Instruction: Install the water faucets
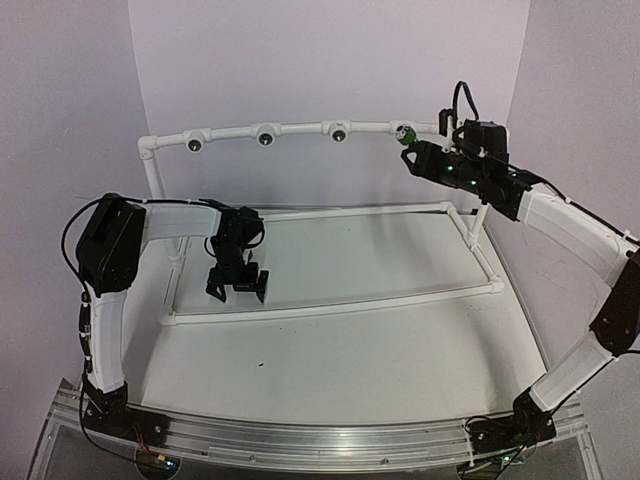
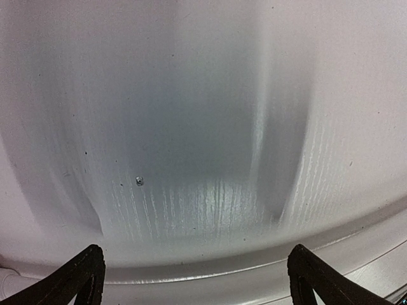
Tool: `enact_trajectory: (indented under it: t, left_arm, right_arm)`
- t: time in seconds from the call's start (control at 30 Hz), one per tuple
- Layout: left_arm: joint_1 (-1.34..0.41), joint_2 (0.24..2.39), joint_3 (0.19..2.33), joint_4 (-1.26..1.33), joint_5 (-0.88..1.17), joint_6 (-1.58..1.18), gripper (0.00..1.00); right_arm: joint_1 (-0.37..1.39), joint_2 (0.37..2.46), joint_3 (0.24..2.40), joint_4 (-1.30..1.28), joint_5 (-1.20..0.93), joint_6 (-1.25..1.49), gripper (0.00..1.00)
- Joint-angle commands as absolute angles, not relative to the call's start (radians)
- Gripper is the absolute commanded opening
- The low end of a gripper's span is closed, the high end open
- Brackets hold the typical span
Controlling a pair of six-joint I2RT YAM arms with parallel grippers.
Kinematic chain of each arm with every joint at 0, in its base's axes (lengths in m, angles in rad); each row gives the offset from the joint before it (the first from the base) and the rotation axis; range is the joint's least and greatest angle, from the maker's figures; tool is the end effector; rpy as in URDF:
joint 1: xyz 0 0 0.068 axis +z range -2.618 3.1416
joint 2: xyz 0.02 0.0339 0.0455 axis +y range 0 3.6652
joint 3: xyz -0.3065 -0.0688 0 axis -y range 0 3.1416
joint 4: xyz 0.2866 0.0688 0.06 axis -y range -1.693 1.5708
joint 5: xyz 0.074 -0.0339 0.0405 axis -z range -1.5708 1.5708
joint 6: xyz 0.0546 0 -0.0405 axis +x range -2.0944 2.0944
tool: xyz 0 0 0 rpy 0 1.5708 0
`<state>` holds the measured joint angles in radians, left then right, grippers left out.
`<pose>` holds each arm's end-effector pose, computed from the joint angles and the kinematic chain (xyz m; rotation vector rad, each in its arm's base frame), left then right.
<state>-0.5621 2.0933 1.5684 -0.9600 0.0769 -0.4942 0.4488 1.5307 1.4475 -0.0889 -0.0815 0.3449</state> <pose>0.3887 -0.2498 0.1594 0.1104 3.0996 -0.1702 0.3808 0.1883 0.4337 -0.1540 1.7808 0.6480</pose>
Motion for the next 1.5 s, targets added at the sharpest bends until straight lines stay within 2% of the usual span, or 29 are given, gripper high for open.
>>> enact_trajectory:
  t: [0.0, 0.37, 0.5, 0.73, 1.0, 1.23, 1.47]
  left_arm:
    - [-0.561, 2.07, 1.595, -0.958, 0.075, -0.479, 1.0]
    - [-0.561, 2.078, 1.606, -0.956, 0.075, -0.481, 1.0]
    - [-0.561, 2.084, 1.612, -0.953, 0.081, -0.481, 1.0]
    - [-0.561, 2.094, 1.633, -0.961, 0.081, -0.479, 1.0]
    - [-0.562, 2.085, 1.614, -0.958, 0.081, -0.487, 1.0]
    - [-0.562, 2.083, 1.613, -0.955, 0.083, -0.492, 1.0]
    - [-0.561, 2.083, 1.615, -0.959, 0.082, -0.492, 1.0]
  right_arm:
    - [0.442, 1.498, 1.479, -0.066, -0.129, 0.28, 0.63]
    - [0.537, 1.501, 1.445, -0.062, 0.157, -0.308, 0.87]
    - [0.561, 1.519, 1.453, -0.005, 0.253, -0.418, 0.9]
    - [0.569, 1.565, 1.504, 0.055, 0.317, -0.446, 0.91]
    - [0.588, 1.589, 1.533, 0.092, 0.316, -0.481, 0.82]
    - [0.597, 1.595, 1.533, 0.121, 0.355, -0.472, 0.6]
    - [0.597, 1.569, 1.536, 0.075, 0.349, -0.284, 0.39]
